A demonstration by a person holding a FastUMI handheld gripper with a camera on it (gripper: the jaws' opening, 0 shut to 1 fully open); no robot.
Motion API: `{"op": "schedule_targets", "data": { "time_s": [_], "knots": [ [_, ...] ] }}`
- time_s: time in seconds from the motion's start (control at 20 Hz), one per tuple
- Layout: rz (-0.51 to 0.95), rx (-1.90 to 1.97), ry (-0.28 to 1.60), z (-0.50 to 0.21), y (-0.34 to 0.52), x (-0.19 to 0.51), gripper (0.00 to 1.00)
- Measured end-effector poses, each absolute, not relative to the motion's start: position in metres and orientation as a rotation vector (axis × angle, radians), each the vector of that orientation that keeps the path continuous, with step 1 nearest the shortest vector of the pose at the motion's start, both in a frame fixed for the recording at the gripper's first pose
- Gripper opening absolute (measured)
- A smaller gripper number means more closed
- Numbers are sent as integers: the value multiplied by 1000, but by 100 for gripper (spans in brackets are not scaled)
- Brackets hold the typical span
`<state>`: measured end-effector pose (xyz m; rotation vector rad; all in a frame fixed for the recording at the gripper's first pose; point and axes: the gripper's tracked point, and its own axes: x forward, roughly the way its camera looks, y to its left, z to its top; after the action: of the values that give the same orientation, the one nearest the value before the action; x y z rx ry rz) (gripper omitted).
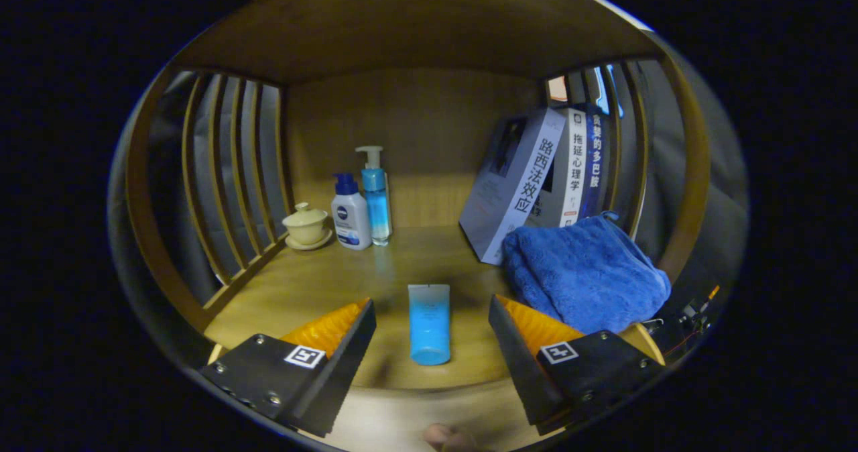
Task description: Pull open the drawer, take out the items inside it, and place them on the countertop above the cabinet.
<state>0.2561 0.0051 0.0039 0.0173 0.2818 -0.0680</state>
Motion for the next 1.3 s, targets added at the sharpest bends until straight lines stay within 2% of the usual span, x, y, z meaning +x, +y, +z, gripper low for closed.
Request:
{"op": "schedule_targets", "data": {
  "time_s": [0.3,0.55,0.75,1.0,1.15,1.3],
  "knots": [
    [-19,26,221,42,8,175,100],
    [-37,83,210,53,-3,99,100],
    [-79,93,214,37,-18,40,100],
    [-63,101,222,-2,-11,-19,100],
    [-51,124,260,-39,-4,-41,100],
    [-41,54,197,-55,0,-51,100]
  ]
}}
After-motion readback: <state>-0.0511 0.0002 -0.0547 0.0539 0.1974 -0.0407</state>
